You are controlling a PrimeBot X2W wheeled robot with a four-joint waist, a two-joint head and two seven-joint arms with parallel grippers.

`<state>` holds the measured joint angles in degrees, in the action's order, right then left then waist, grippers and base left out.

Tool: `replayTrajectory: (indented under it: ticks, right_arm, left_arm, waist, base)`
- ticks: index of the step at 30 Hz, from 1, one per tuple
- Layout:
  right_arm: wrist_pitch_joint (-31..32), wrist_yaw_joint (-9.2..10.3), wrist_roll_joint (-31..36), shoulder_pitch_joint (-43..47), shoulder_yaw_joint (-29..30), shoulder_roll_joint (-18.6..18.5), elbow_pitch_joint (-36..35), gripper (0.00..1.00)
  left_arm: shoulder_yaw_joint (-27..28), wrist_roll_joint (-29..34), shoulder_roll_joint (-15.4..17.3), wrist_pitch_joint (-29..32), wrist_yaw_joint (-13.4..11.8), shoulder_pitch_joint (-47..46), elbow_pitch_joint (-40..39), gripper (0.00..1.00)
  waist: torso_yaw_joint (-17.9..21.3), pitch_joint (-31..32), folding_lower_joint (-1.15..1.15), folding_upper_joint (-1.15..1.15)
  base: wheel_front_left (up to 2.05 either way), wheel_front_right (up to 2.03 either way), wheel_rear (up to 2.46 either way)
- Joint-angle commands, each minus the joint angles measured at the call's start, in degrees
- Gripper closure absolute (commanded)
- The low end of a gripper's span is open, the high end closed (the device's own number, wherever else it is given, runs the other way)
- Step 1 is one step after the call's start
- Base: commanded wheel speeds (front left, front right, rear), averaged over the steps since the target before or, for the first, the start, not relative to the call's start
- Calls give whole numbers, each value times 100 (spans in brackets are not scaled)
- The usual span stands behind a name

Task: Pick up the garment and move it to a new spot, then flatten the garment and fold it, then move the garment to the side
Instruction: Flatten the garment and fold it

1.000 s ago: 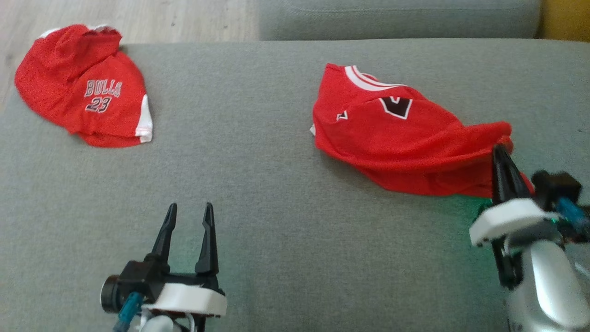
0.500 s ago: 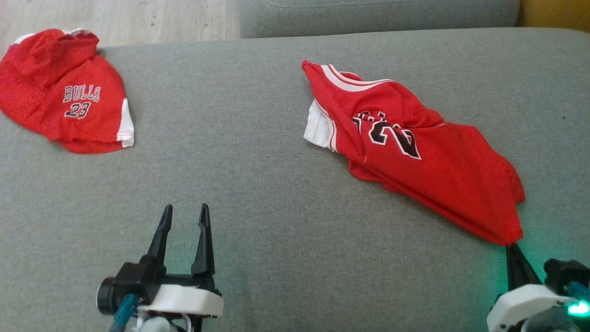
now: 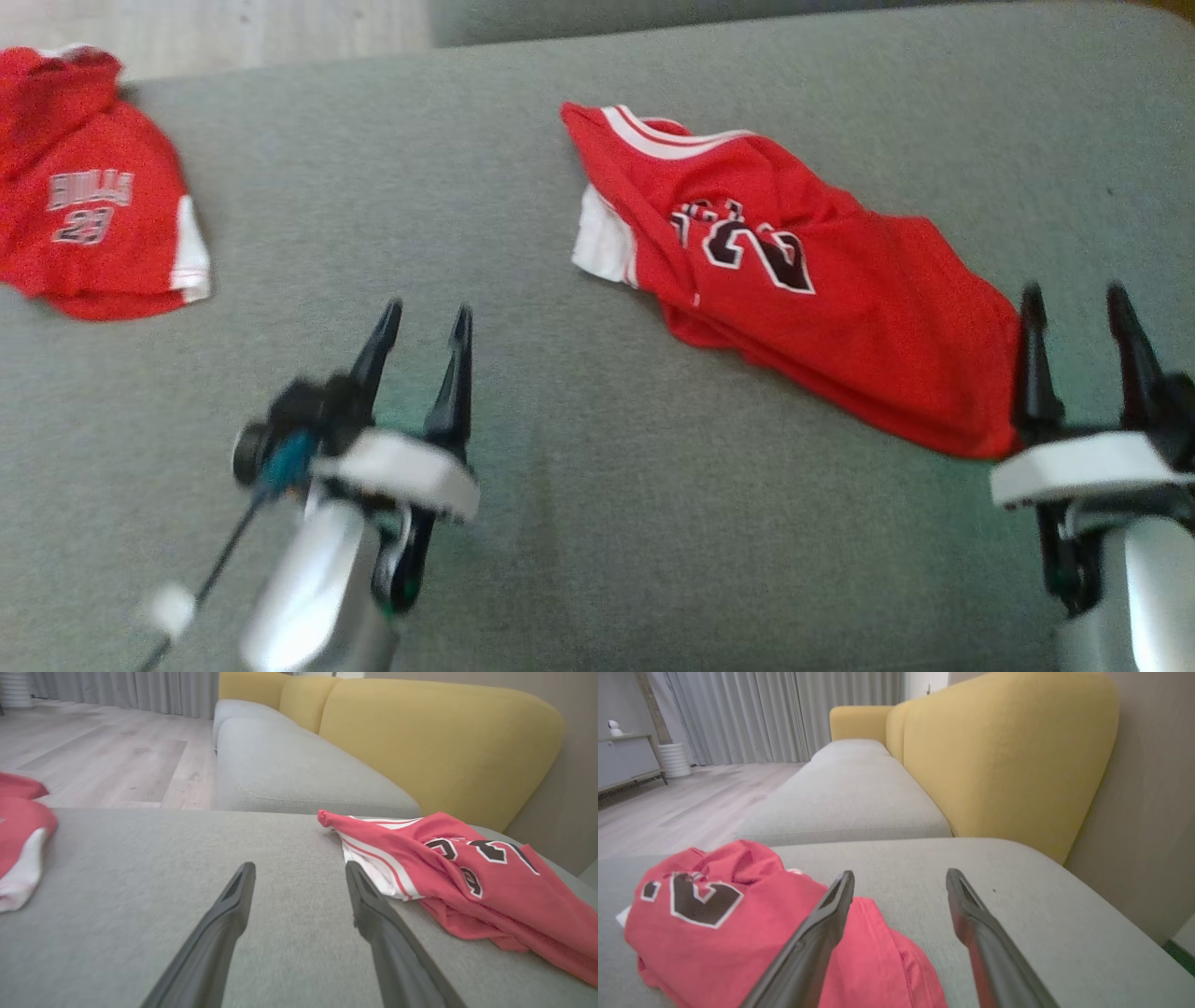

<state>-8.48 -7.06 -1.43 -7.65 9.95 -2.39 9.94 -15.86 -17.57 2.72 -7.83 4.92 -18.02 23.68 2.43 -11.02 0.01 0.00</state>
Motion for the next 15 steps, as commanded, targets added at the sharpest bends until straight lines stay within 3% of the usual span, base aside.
replayTrajectory:
  ticks: [1, 8, 15]
  right_arm:
    - [-21, -43, 2, -206, -203, -49, -275, 0]
    - [111, -43, -134, -530, -709, -49, -865, 0]
    - [63, -43, -217, -582, -815, -49, -1026, 0]
  left_arm:
    - [112, 18, 24, 72, 10, -327, -59, 0]
    - [-226, -18, 18, 697, 0, -1570, 1089, 0]
    - [-494, -61, 17, 988, -19, -2243, 1779, 0]
  waist:
    - [188, -195, -1, 0]
    - [713, -801, -1, 0]
    - [978, -1139, -1, 0]
  base:
    - [0, 0, 0]
    - [0, 0, 0]
    - [0, 0, 0]
